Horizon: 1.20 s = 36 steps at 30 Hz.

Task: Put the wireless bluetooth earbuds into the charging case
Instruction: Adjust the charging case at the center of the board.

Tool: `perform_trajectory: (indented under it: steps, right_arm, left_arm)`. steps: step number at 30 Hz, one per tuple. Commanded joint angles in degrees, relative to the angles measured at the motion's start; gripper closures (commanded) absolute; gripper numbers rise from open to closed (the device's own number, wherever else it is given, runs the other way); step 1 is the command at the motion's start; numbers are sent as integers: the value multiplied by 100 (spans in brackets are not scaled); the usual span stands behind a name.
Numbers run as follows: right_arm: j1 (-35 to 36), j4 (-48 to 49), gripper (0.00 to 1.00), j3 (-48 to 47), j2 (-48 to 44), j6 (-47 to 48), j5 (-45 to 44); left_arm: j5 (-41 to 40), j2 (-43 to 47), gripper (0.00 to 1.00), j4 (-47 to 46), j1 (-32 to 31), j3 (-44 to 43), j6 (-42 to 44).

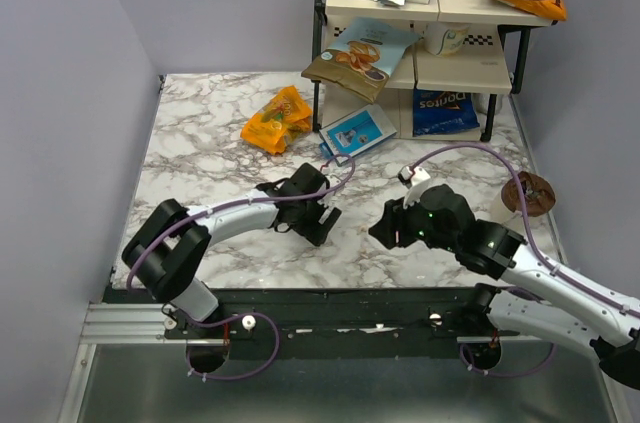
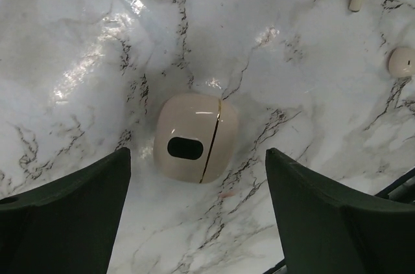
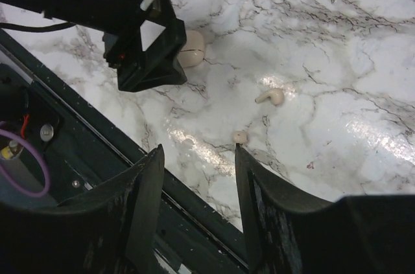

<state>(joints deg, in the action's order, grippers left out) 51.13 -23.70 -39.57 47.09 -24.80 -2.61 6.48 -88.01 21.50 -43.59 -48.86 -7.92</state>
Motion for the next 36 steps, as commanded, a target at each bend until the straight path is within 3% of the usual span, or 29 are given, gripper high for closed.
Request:
perform_trajectory:
  steps: [1, 7, 8, 13, 14, 20, 24, 28, 29, 31, 32, 35, 36]
  right_arm:
    - [-24, -284, 44, -50, -147, 124, 24]
    - [-16, -319, 44, -51, -279, 142, -64]
    - [-16, -319, 44, -51, -288, 142, -90]
    - [-25, -372, 44, -33, -367, 159, -196]
    - [-25, -372, 44, -24, -393, 159, -213]
    - [-25, -346, 44, -15, -411, 89, -266]
    - [-16, -319, 44, 46, -438, 1, -240]
    - [-24, -302, 44, 99, -508, -51, -240]
    - [-25, -301, 44, 108, -517, -60, -257]
    - [-16, -310, 44, 134, -560, -69, -275]
    - [-24, -310, 44, 143, -578, -69, -275]
    - [-24, -310, 44, 187, -613, -87, -266]
    - [-25, -319, 44, 195, -631, -87, -266]
  left_arm:
    - [196, -392, 14, 83, -26, -352, 423]
    - [161, -832, 30, 250, -26, -721, 537]
    - [169, -867, 39, 258, -26, -774, 477]
    - [222, -815, 53, 145, -44, -678, 169]
    - [187, -780, 61, 136, -53, -625, 116]
    - [-172, -604, 89, -180, -79, -458, -762]
    - [-463, -586, 100, -426, -97, -501, -1640]
    - [-1103, -709, 92, -471, -202, -633, -2554]
    - [-1366, -753, 74, -480, -220, -642, -2791]
    - [-1543, -814, 56, -480, -255, -668, -3258]
    - [-1666, -849, 41, -462, -264, -721, -3373]
    - [-2193, -850, 14, -217, -404, -957, -3435]
    - [-2378, -815, 10, -164, -430, -1002, -3400]
